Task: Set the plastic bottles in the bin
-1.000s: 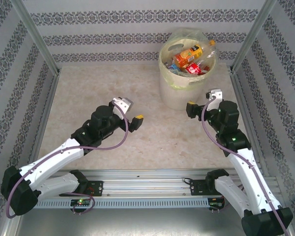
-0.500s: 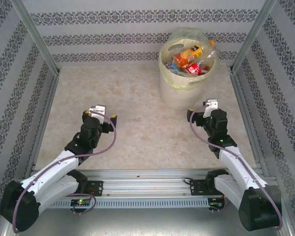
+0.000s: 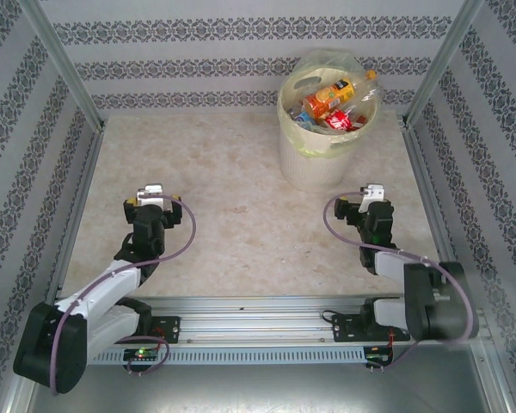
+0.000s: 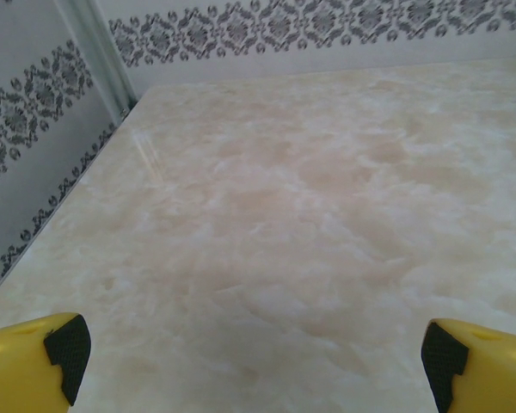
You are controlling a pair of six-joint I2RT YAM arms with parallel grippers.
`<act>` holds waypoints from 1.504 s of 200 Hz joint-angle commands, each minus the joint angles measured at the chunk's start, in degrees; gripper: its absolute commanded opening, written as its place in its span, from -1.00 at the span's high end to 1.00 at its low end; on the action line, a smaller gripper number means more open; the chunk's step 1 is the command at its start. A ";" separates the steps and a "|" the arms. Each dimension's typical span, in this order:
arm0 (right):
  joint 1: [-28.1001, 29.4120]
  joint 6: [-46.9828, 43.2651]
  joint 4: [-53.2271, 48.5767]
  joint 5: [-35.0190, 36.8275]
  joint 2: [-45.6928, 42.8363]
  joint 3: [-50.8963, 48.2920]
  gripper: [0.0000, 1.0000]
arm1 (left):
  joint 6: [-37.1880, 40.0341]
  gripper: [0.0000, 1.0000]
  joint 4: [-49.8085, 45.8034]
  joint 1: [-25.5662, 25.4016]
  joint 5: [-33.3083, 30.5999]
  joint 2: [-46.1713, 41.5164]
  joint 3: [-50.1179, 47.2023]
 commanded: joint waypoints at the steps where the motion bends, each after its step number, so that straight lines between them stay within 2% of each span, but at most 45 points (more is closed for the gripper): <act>1: -1.15 -0.04 13.33 0.07 2.90 -0.89 -0.97 | -0.19 -1.00 6.80 2.30 2.48 2.12 -1.83; 27: -1.26 0.52 18.52 0.75 7.08 -1.65 -0.96 | 0.93 -1.00 10.45 3.81 3.86 5.22 -2.08; 51: -0.98 -0.08 18.11 -0.25 11.55 1.09 -0.96 | 1.14 -1.00 14.19 5.35 5.23 7.94 -2.50; 75: -0.53 0.28 7.09 2.31 9.98 4.98 -0.96 | 1.61 -1.00 20.12 6.42 6.32 11.08 -4.04; 125: 1.27 -1.59 6.71 4.52 10.61 7.05 -0.97 | 2.30 -1.00 28.79 8.70 9.69 16.98 -4.22; 147: 1.29 -1.61 6.87 4.56 10.62 7.00 -0.96 | 3.74 -1.00 35.32 9.32 13.88 22.98 -3.58; 172: 1.29 -1.60 6.91 4.49 10.67 7.02 -0.97 | 4.18 -1.00 40.15 9.52 15.15 29.61 -2.99; 188: 1.29 -1.60 6.90 4.60 10.67 6.99 -0.97 | 5.07 -1.00 47.26 9.60 15.27 35.18 -3.08; 205: 1.35 -1.60 6.84 4.52 10.73 7.05 -0.96 | 2.90 -1.00 35.27 9.99 13.89 32.02 0.12; 229: 1.29 -1.57 6.82 4.50 10.72 7.07 -0.96 | 0.92 -1.00 31.36 12.16 15.53 32.61 2.94; 250: 1.26 -1.68 7.29 3.83 10.64 6.74 -0.96 | 0.87 -1.00 33.28 12.31 15.33 32.77 2.05; 283: 0.44 -5.08 15.89 -8.38 10.41 1.32 -0.96 | 1.28 -1.00 37.62 12.33 16.40 32.94 -0.11; 291: 0.54 -6.54 15.92 -11.60 10.77 1.63 -0.96 | 2.13 -1.00 38.09 12.39 19.46 32.85 -0.41; 301: 0.42 -6.22 13.38 -11.51 10.34 2.59 -0.96 | 4.04 -1.00 36.96 12.57 24.96 32.77 -0.11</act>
